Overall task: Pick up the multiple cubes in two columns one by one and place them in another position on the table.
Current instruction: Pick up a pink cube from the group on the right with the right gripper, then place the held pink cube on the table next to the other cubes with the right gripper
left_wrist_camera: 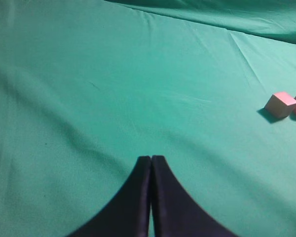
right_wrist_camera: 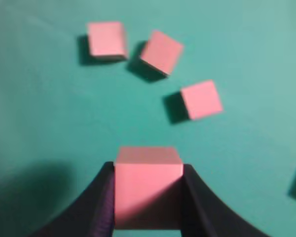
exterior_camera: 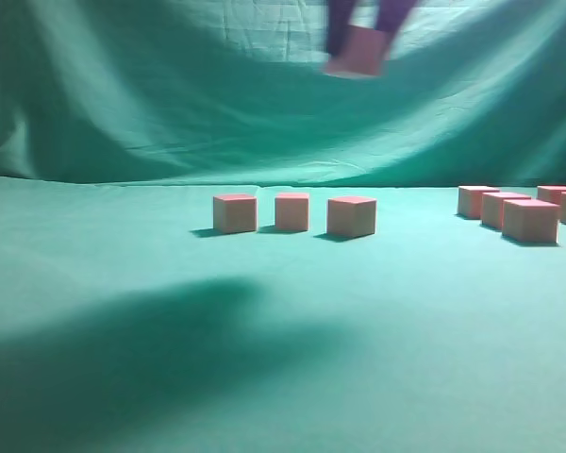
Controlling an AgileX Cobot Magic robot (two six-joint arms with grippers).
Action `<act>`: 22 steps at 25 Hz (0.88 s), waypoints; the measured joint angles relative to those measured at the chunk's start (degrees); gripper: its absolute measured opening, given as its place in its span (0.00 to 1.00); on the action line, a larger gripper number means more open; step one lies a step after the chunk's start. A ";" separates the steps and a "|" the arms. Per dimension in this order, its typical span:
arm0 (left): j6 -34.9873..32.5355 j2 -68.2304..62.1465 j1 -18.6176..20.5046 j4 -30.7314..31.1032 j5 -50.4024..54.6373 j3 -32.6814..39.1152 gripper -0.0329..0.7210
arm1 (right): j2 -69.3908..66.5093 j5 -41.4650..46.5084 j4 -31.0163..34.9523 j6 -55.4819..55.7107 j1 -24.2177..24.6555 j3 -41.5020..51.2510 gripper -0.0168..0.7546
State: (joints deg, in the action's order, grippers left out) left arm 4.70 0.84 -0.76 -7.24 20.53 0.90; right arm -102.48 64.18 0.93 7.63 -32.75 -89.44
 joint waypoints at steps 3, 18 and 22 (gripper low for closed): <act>0.00 0.00 0.00 0.00 0.00 0.00 0.04 | -5.22 1.52 0.23 -0.16 -5.57 -7.43 0.37; 0.00 0.00 0.00 0.00 0.00 0.00 0.04 | -26.07 3.93 0.36 20.74 -11.85 -27.37 0.37; 0.00 0.00 0.00 0.00 0.00 0.00 0.04 | -26.29 3.44 -0.44 21.52 -11.85 -27.49 0.37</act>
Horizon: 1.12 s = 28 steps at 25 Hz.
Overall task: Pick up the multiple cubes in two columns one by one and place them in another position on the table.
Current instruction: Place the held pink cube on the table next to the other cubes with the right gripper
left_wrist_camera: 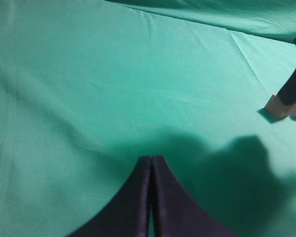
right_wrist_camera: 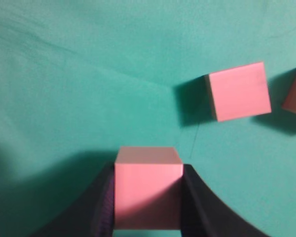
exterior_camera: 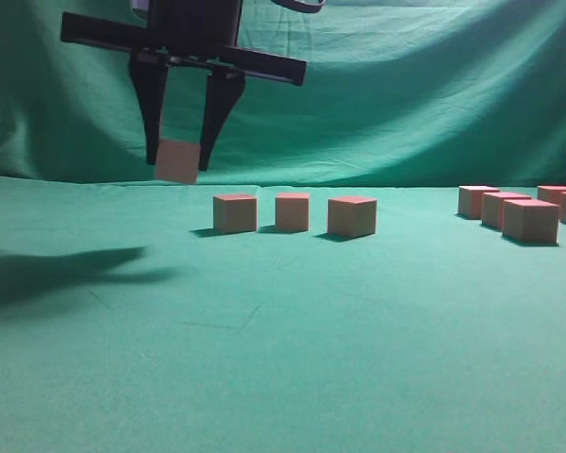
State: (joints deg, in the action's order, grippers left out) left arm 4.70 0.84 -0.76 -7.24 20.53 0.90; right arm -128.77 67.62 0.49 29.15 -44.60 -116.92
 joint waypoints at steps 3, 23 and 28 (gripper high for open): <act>0.00 0.00 0.00 0.00 0.00 0.00 0.04 | -0.03 0.12 -1.34 0.52 0.00 0.00 0.37; 0.00 0.00 0.00 0.00 0.00 0.00 0.04 | -4.61 -0.19 -3.05 6.95 0.00 -0.02 0.37; 0.00 0.00 0.00 0.00 0.00 0.00 0.04 | -4.61 -0.73 -4.51 7.03 0.00 -0.02 0.37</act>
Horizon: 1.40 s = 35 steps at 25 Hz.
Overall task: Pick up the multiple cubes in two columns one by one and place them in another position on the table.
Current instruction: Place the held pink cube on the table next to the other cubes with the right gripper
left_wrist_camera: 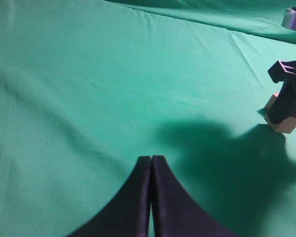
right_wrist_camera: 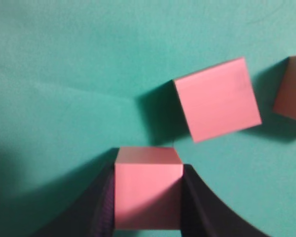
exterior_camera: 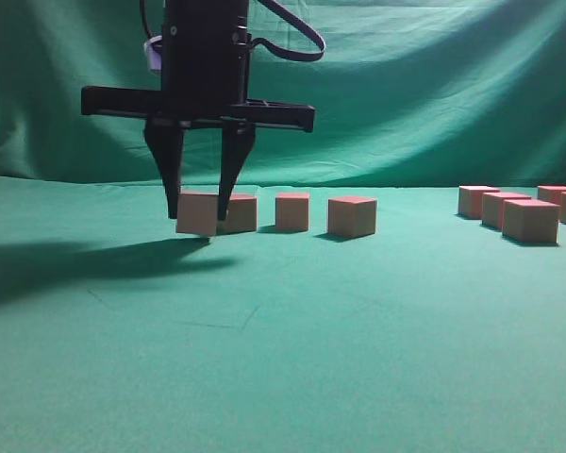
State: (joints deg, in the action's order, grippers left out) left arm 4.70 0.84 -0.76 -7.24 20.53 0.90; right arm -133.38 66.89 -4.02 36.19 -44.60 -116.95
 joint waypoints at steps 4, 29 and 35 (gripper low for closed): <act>0.00 0.00 0.00 0.00 0.00 0.00 0.04 | 0.00 -0.80 -0.73 0.00 0.00 0.00 0.37; 0.00 0.00 0.00 0.00 0.00 0.00 0.04 | -0.89 -1.08 -0.77 0.67 0.00 -0.10 0.37; 0.00 0.00 0.00 0.00 0.00 0.00 0.04 | -0.89 -1.08 -0.77 0.67 0.00 -0.10 0.37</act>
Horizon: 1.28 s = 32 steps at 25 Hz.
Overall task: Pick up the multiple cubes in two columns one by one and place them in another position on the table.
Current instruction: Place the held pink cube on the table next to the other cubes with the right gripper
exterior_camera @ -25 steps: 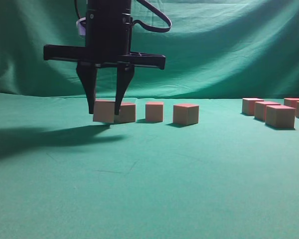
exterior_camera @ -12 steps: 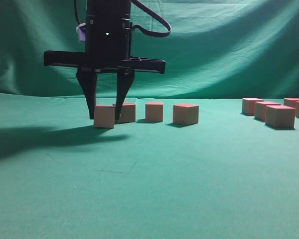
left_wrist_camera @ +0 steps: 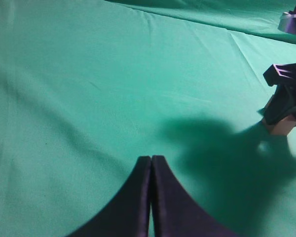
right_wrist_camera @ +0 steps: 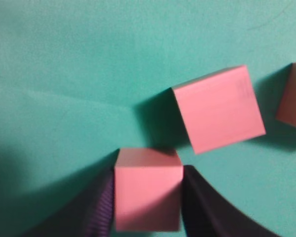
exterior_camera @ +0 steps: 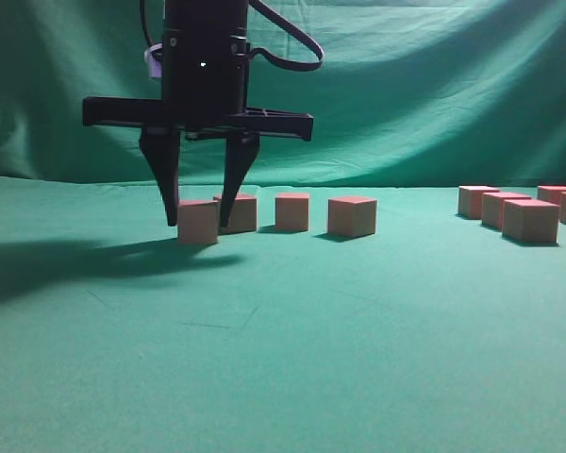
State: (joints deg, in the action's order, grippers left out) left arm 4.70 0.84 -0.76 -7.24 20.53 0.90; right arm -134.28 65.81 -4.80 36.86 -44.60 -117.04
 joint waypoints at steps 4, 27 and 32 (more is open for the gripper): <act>0.00 0.00 0.00 0.00 0.00 0.00 0.04 | 0.00 0.00 0.64 -0.72 0.00 0.00 0.62; 0.00 0.00 0.00 0.00 0.00 0.00 0.04 | 8.26 5.66 -2.04 -17.29 0.00 -15.86 0.75; 0.00 0.00 0.00 0.00 0.00 0.00 0.04 | 17.19 6.17 -4.09 -20.10 0.11 -15.89 0.75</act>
State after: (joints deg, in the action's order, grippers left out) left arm 4.70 0.84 -0.76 -7.24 20.53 0.90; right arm -117.09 71.98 -8.89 16.75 -44.49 -132.94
